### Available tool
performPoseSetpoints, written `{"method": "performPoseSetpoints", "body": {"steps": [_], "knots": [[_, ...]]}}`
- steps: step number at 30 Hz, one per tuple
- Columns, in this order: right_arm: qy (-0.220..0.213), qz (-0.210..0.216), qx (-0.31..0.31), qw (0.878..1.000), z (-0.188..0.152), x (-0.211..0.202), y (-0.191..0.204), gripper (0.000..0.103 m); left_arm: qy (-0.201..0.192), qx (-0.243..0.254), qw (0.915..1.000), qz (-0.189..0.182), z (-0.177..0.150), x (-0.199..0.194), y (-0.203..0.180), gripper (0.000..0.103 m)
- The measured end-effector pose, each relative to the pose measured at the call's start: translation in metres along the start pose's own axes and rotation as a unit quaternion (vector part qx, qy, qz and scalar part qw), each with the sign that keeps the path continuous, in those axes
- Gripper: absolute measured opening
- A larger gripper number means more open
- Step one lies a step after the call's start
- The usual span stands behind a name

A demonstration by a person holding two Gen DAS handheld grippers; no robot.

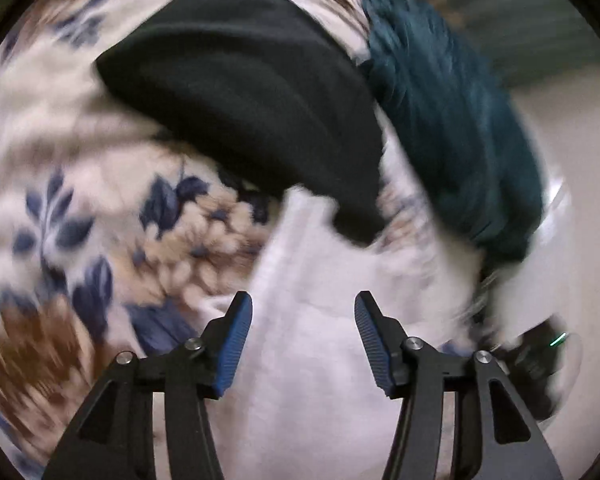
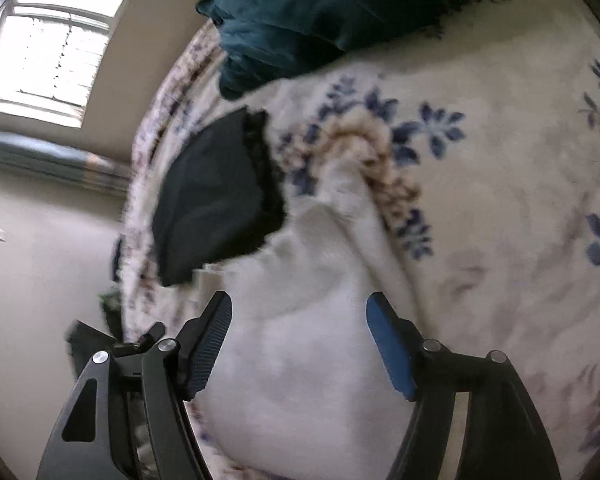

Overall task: Fold small clothes
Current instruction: 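Fold the white sweater over toward the black garment with the left gripper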

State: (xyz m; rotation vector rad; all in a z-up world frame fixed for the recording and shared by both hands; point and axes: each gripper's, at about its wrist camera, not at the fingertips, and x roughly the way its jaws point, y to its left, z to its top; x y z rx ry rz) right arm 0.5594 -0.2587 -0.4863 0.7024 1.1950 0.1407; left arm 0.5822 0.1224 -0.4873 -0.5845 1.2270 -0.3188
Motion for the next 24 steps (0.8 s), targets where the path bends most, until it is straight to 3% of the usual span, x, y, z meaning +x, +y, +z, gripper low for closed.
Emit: {"method": "performPoseSetpoints", "body": {"steps": [3, 4, 5, 6, 9, 15, 19, 22, 24], "knots": [[0.012, -0.022, -0.006, 1.0, 0.006, 0.023, -0.007, 0.069, 0.026, 0.05, 0.9973, 0.047, 0.009, 0.031, -0.012, 0.048], [0.012, -0.026, -0.013, 1.0, 0.006, 0.028, -0.006, 0.064, 0.024, 0.061, 0.9962, 0.056, 0.014, 0.038, -0.015, 0.032], [0.013, -0.028, -0.023, 0.999, 0.007, 0.035, -0.004, 0.039, 0.021, 0.076, 0.9956, 0.049, 0.017, 0.045, -0.019, 0.009], [0.024, -0.037, -0.036, 0.998, 0.007, 0.044, 0.0, 0.014, 0.023, 0.083, 0.9949, 0.051, 0.021, 0.049, -0.021, 0.009], [0.026, -0.045, -0.063, 0.997, 0.005, 0.048, 0.009, 0.008, 0.01, 0.103, 0.9937, 0.042, 0.024, 0.041, -0.024, 0.009], [-0.049, -0.044, -0.05, 0.997, 0.007, 0.009, 0.005, 0.004, -0.009, 0.104, 0.9941, 0.03, 0.032, 0.029, -0.023, 0.009], [-0.09, -0.067, -0.042, 0.993, 0.015, -0.006, 0.002, 0.003, -0.009, 0.107, 0.9939, 0.024, 0.046, 0.04, -0.025, 0.009], [-0.078, -0.096, -0.055, 0.991, 0.019, 0.009, 0.0, 0.003, 0.021, 0.11, 0.9927, 0.043, 0.051, 0.066, -0.018, 0.011], [-0.027, -0.093, -0.048, 0.994, 0.021, 0.03, -0.005, 0.004, 0.057, 0.076, 0.9952, 0.027, 0.053, 0.076, -0.003, 0.015]]}}
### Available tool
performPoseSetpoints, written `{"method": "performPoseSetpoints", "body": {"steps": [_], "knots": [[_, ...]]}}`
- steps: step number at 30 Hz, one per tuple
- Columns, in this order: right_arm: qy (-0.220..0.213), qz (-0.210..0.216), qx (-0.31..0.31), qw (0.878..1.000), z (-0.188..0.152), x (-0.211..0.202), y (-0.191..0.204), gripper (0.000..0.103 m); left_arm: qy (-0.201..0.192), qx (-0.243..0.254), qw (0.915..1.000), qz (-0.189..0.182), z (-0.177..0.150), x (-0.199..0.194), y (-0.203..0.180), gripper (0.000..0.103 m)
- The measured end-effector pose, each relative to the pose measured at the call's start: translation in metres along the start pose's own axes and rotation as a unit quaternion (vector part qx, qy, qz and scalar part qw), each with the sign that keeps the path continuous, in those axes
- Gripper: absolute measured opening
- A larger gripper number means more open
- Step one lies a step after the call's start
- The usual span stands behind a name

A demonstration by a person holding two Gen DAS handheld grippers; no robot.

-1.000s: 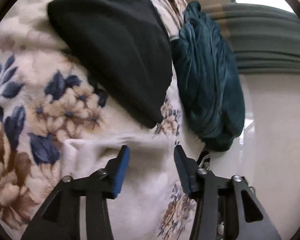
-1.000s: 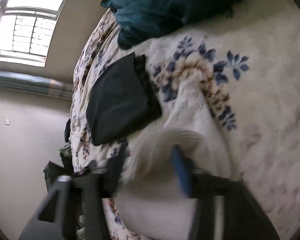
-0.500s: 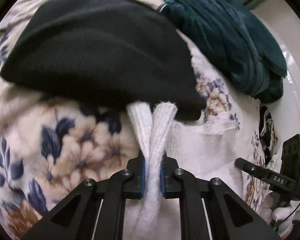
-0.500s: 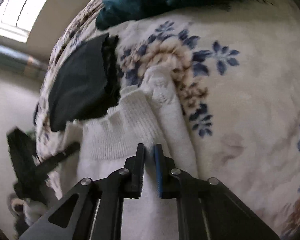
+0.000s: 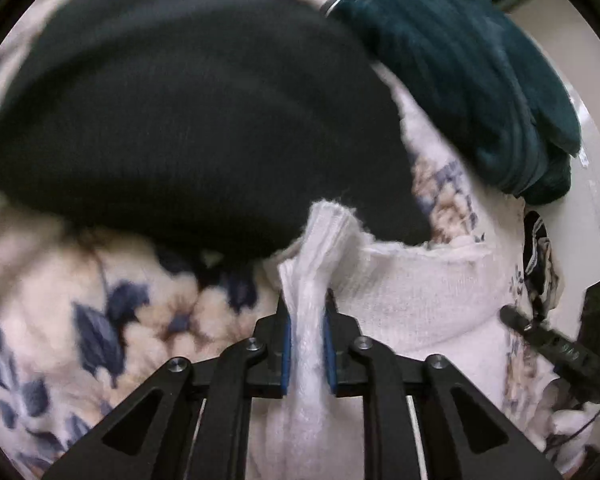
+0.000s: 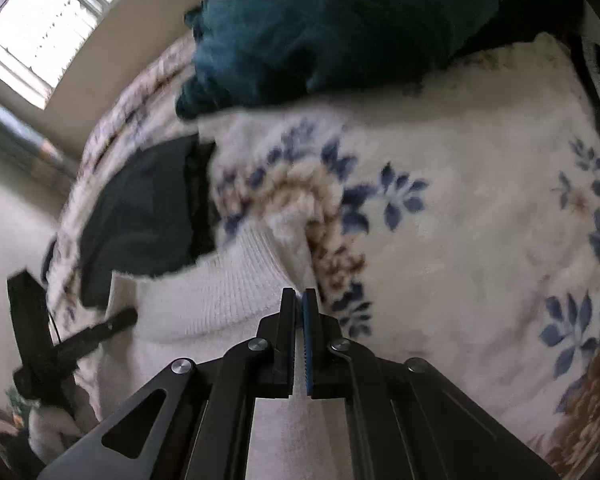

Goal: Fold small clothes

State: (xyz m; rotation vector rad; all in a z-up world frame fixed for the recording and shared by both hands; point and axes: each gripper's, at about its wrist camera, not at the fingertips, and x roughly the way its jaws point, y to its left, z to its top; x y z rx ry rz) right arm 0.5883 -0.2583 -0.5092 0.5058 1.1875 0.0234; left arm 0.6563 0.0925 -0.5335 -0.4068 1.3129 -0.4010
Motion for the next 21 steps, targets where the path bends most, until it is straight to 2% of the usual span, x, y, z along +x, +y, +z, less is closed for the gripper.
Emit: {"method": "performPoseSetpoints", "body": {"steps": [2, 3, 4, 5, 6, 7, 10, 11, 12, 14, 15, 18, 21], "knots": [[0.039, 0.003, 0.022, 0.999, 0.001, 0.01, -0.003, 0.009, -0.004, -0.032, 0.999, -0.031, -0.004, -0.013, 0.011, 0.035], [0.054, 0.015, 0.026, 0.998, 0.001, 0.013, -0.003, 0.018, -0.015, -0.042, 0.9982, -0.039, -0.006, -0.022, 0.015, 0.038], [0.056, 0.031, 0.022, 0.998, 0.002, 0.012, -0.002, 0.028, -0.028, -0.056, 0.9968, -0.049, -0.008, -0.031, 0.021, 0.046], [0.046, 0.032, 0.013, 0.998, 0.003, 0.009, 0.001, 0.049, -0.031, -0.065, 0.9958, -0.057, -0.008, -0.034, 0.025, 0.053], [0.033, 0.031, 0.002, 0.999, 0.005, 0.006, 0.005, 0.057, -0.03, -0.068, 0.9955, -0.059, -0.007, -0.035, 0.027, 0.053], [0.028, 0.029, -0.01, 0.999, 0.009, 0.008, 0.008, 0.057, -0.027, -0.063, 0.9962, -0.053, -0.005, -0.033, 0.026, 0.053], [0.049, 0.01, -0.026, 0.998, 0.017, 0.029, 0.015, 0.056, -0.007, -0.014, 0.9999, -0.005, 0.0, -0.013, 0.013, 0.051], [0.051, 0.007, -0.037, 0.998, 0.019, 0.035, 0.018, 0.044, -0.005, 0.003, 0.9999, 0.009, 0.001, -0.009, 0.006, 0.029], [0.054, 0.005, -0.052, 0.997, 0.019, 0.039, 0.022, 0.023, -0.007, 0.028, 0.9995, 0.01, -0.001, -0.006, -0.005, 0.012], [0.033, -0.001, -0.071, 0.997, 0.019, 0.031, 0.028, 0.014, -0.017, 0.063, 0.9972, 0.036, -0.003, -0.011, -0.022, 0.009], [0.017, 0.0, -0.078, 0.997, 0.019, 0.022, 0.029, 0.01, -0.039, 0.081, 0.9949, 0.045, -0.005, -0.02, -0.032, 0.009], [-0.012, 0.015, -0.07, 0.997, 0.019, 0.0, 0.028, 0.01, -0.073, 0.076, 0.9937, 0.039, -0.002, -0.036, -0.04, 0.009], [-0.046, 0.015, -0.06, 0.997, 0.023, -0.017, 0.024, 0.009, -0.07, 0.068, 0.9942, 0.045, 0.007, -0.031, -0.038, 0.009]]}}
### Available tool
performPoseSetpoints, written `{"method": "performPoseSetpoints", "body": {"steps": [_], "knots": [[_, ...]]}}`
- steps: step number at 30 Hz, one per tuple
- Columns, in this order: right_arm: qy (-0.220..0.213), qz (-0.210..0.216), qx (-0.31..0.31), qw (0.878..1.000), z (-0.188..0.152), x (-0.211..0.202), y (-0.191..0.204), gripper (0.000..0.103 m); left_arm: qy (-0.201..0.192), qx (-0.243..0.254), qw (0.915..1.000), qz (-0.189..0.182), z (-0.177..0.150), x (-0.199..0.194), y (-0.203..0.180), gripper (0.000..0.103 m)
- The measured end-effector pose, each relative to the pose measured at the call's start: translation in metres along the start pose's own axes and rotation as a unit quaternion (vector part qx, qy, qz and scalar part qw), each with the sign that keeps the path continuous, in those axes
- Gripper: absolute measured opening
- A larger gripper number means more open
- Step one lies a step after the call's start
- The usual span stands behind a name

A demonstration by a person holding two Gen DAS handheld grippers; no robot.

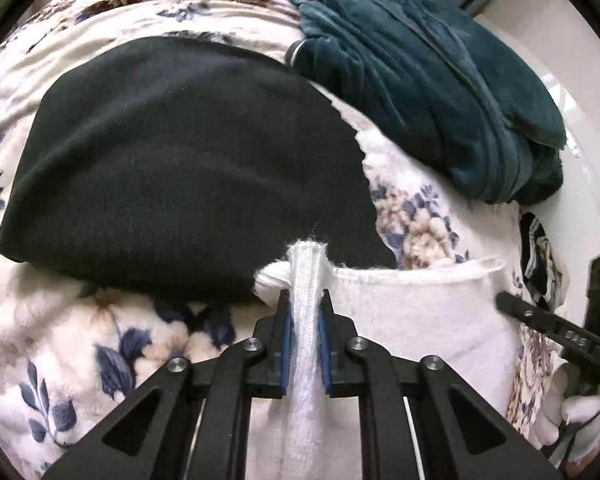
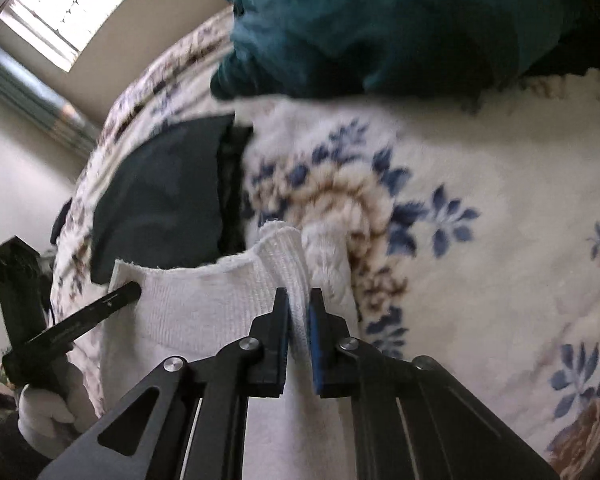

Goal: Fold small clothes

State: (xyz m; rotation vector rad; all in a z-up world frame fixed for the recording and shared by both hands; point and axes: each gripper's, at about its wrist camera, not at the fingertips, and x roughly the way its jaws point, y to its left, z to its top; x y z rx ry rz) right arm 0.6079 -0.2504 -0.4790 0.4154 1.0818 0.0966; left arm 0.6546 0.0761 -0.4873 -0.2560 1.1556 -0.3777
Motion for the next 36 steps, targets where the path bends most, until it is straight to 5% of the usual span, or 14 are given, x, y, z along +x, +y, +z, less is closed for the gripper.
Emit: {"method": "performPoseSetpoints", "body": {"steps": [3, 8, 11, 14, 18, 21, 23, 25, 26, 29, 32, 35, 36], "knots": [[0.01, -0.014, 0.02, 1.0, 0.007, 0.015, -0.011, 0.006, 0.036, 0.004, 0.9991, 0.02, 0.004, 0.029, 0.005, 0.009], [0.084, -0.033, 0.042, 0.995, 0.009, 0.061, -0.028, 0.006, 0.066, 0.003, 0.9977, 0.015, 0.003, 0.039, 0.011, 0.014], [0.1, -0.018, 0.043, 0.994, 0.007, 0.048, -0.03, 0.023, 0.058, -0.043, 0.9972, -0.021, 0.001, 0.012, 0.02, 0.031], [0.103, 0.011, 0.052, 0.993, -0.005, 0.016, -0.038, 0.045, 0.036, -0.101, 0.9926, -0.058, -0.019, -0.026, 0.032, 0.031], [0.149, 0.045, 0.079, 0.985, -0.043, -0.009, -0.05, 0.045, 0.066, -0.166, 0.9785, -0.102, -0.077, -0.041, 0.036, 0.031], [0.199, 0.049, 0.101, 0.974, -0.078, -0.002, -0.057, 0.045, 0.084, -0.154, 0.9803, -0.091, -0.108, -0.034, 0.024, 0.028], [0.206, 0.058, 0.115, 0.97, -0.094, 0.004, -0.06, 0.043, 0.065, -0.128, 0.9874, -0.068, -0.111, -0.042, 0.017, 0.006], [0.183, 0.076, 0.137, 0.971, -0.103, 0.0, -0.061, 0.013, 0.044, -0.119, 0.9908, -0.046, -0.11, -0.049, 0.017, 0.005], [0.173, 0.075, 0.143, 0.972, -0.104, -0.003, -0.062, 0.01, 0.039, -0.124, 0.9906, -0.042, -0.11, -0.049, 0.02, 0.005], [0.141, 0.06, 0.152, 0.976, -0.103, -0.013, -0.065, 0.008, 0.047, -0.125, 0.9908, -0.02, -0.109, -0.041, 0.029, 0.005], [0.161, 0.063, 0.145, 0.974, -0.105, -0.004, -0.063, 0.008, 0.055, -0.112, 0.9922, -0.004, -0.104, -0.037, 0.027, 0.005], [0.18, 0.074, 0.134, 0.972, -0.099, -0.001, -0.062, 0.011, 0.049, -0.144, 0.9875, -0.04, -0.102, -0.053, 0.031, 0.01], [0.187, 0.085, 0.134, 0.97, -0.097, -0.003, -0.064, 0.021, 0.041, -0.155, 0.9855, -0.055, -0.105, -0.06, 0.036, 0.015]]}}
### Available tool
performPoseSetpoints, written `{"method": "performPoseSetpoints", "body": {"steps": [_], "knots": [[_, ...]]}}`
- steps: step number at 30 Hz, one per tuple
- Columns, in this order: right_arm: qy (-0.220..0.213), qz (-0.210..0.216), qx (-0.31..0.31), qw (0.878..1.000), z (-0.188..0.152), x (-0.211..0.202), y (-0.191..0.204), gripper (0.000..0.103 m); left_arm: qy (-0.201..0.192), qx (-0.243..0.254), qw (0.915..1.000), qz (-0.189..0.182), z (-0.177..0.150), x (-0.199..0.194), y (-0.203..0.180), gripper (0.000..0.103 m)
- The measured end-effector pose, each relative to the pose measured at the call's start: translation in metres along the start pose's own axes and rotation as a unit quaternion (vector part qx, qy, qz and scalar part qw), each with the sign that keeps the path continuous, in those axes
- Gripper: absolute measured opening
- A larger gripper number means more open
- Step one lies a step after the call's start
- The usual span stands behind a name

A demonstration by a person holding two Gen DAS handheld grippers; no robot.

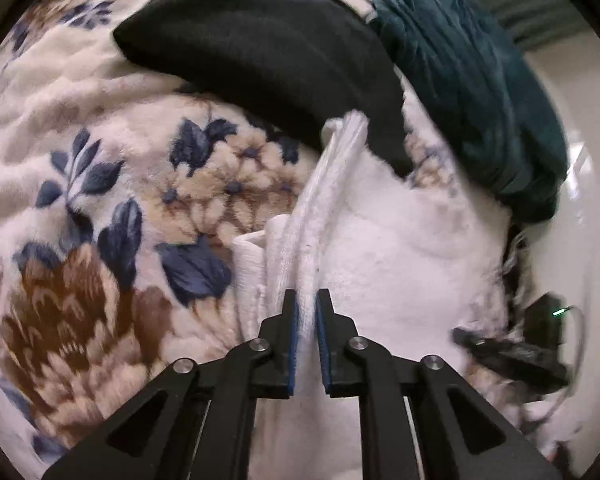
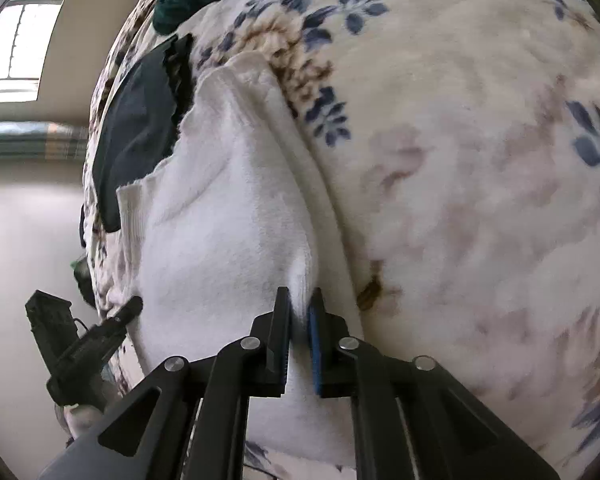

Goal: Fold small clothes

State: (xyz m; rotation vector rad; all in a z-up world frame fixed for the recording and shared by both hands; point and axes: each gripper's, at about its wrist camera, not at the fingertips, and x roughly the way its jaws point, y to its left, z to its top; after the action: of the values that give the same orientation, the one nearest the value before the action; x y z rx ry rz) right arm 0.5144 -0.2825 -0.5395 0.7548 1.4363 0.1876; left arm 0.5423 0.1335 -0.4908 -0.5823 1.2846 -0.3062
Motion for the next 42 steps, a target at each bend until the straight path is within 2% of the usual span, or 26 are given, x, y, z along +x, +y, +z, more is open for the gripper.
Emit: {"method": "performPoseSetpoints", "body": {"steps": [1, 2, 3, 4, 5, 6, 9, 11, 13, 16, 17, 19, 21, 24, 28, 35, 38, 42], "knots": [[0.01, 0.01, -0.004, 1.0, 0.002, -0.002, -0.002, 0.031, -0.008, -0.008, 0.9998, -0.017, -0.002, -0.006, 0.004, 0.033], [0.012, 0.019, -0.007, 1.0, 0.002, -0.005, -0.006, 0.056, -0.015, -0.019, 0.9987, -0.045, -0.006, -0.01, 0.012, 0.057], [0.013, 0.032, -0.01, 0.999, 0.002, -0.006, -0.011, 0.072, -0.016, -0.027, 0.9976, -0.061, -0.009, -0.009, 0.018, 0.068], [0.022, 0.044, -0.012, 0.999, 0.002, -0.003, -0.014, 0.076, -0.009, -0.037, 0.9966, -0.073, -0.013, -0.003, 0.024, 0.072], [0.036, 0.052, -0.013, 0.998, 0.001, 0.002, -0.018, 0.078, 0.005, -0.048, 0.995, -0.088, -0.016, 0.006, 0.03, 0.072], [0.051, 0.051, -0.015, 0.997, 0.001, 0.008, -0.022, 0.078, 0.028, -0.06, 0.9922, -0.106, -0.02, 0.02, 0.036, 0.072], [0.083, 0.069, -0.026, 0.994, -0.005, 0.029, -0.032, 0.078, 0.067, -0.069, 0.9878, -0.122, -0.029, 0.051, 0.046, 0.072], [0.103, 0.092, -0.029, 0.99, -0.008, 0.046, -0.035, 0.079, 0.07, -0.078, 0.9846, -0.14, -0.028, 0.066, 0.046, 0.072], [0.104, 0.113, -0.032, 0.988, -0.006, 0.054, -0.034, 0.082, 0.072, -0.078, 0.9828, -0.151, -0.026, 0.07, 0.042, 0.072], [0.102, 0.138, -0.029, 0.985, -0.004, 0.061, -0.029, 0.082, 0.067, -0.063, 0.9839, -0.154, -0.025, 0.066, 0.038, 0.071], [0.102, 0.146, -0.03, 0.984, -0.005, 0.063, -0.026, 0.081, 0.063, -0.055, 0.9846, -0.154, -0.026, 0.067, 0.033, 0.063], [0.096, 0.135, -0.038, 0.985, -0.009, 0.065, -0.018, 0.078, 0.054, -0.049, 0.9845, -0.16, -0.026, 0.065, 0.032, 0.05], [0.091, 0.128, -0.045, 0.987, -0.011, 0.068, -0.01, 0.054, 0.041, -0.054, 0.9834, -0.168, -0.03, 0.057, 0.035, 0.041], [0.072, 0.124, -0.053, 0.988, -0.011, 0.062, 0.003, 0.041, 0.022, -0.051, 0.983, -0.175, -0.029, 0.043, 0.03, 0.038], [0.051, 0.115, -0.073, 0.989, -0.016, 0.039, 0.022, 0.037, 0.007, -0.018, 0.9825, -0.185, -0.024, 0.021, 0.005, 0.037], [0.004, 0.144, -0.099, 0.984, -0.003, -0.023, 0.078, 0.036, -0.034, 0.028, 0.9762, -0.212, 0.014, -0.043, -0.042, 0.037], [-0.016, 0.151, -0.12, 0.981, 0.015, -0.045, 0.115, 0.036, -0.054, 0.047, 0.9742, -0.214, 0.045, -0.072, -0.06, 0.038], [-0.044, 0.162, -0.144, 0.975, 0.058, -0.066, 0.166, 0.036, -0.087, 0.064, 0.9721, -0.208, 0.111, -0.1, -0.074, 0.038]]}}
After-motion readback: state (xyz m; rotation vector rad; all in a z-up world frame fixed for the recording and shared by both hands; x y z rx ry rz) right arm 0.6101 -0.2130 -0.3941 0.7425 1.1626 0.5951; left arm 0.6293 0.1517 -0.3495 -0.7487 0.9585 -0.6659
